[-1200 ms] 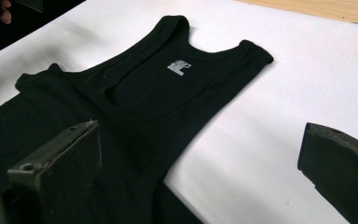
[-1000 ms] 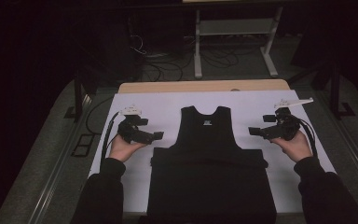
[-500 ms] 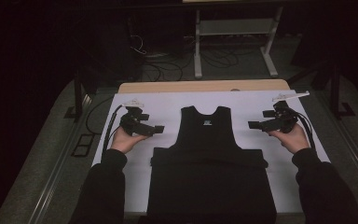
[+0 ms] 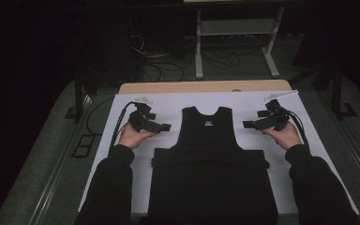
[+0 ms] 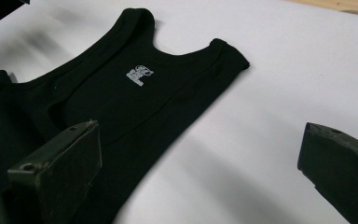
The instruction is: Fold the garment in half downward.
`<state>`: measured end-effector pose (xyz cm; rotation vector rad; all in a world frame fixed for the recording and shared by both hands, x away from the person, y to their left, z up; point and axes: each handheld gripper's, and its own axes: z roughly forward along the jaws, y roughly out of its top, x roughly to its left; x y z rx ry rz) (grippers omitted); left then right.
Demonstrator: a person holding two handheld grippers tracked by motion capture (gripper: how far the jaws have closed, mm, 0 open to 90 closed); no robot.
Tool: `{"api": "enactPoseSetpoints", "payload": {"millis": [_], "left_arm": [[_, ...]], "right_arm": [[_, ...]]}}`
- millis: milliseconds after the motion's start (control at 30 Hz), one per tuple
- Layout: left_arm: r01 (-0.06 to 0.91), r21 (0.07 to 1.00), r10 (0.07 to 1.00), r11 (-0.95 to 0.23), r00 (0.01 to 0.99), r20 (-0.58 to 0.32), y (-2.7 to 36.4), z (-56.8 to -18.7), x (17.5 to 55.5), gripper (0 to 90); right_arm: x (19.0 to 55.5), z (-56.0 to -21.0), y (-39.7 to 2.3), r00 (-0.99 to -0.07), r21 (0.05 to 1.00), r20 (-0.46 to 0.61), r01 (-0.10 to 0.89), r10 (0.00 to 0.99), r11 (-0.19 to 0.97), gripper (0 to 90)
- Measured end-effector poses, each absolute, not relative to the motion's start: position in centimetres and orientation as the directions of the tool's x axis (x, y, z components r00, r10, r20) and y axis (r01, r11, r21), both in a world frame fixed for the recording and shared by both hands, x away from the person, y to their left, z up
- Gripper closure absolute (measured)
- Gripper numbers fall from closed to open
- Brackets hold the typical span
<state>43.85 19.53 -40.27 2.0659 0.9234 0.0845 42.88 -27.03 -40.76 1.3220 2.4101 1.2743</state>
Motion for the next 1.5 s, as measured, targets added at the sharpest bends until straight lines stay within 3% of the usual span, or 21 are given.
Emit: {"api": "enactPoseSetpoints", "payload": {"millis": [1500], "left_arm": [[0.634,0.676,0.604,-0.376,0.721,-0.339,14.7,-45.1,45.1,0.0]], "right_arm": [[44.2,-45.0,-22.7,-0.619,0.651,0.316,0.693,0.719,0.311,3.0]]}}
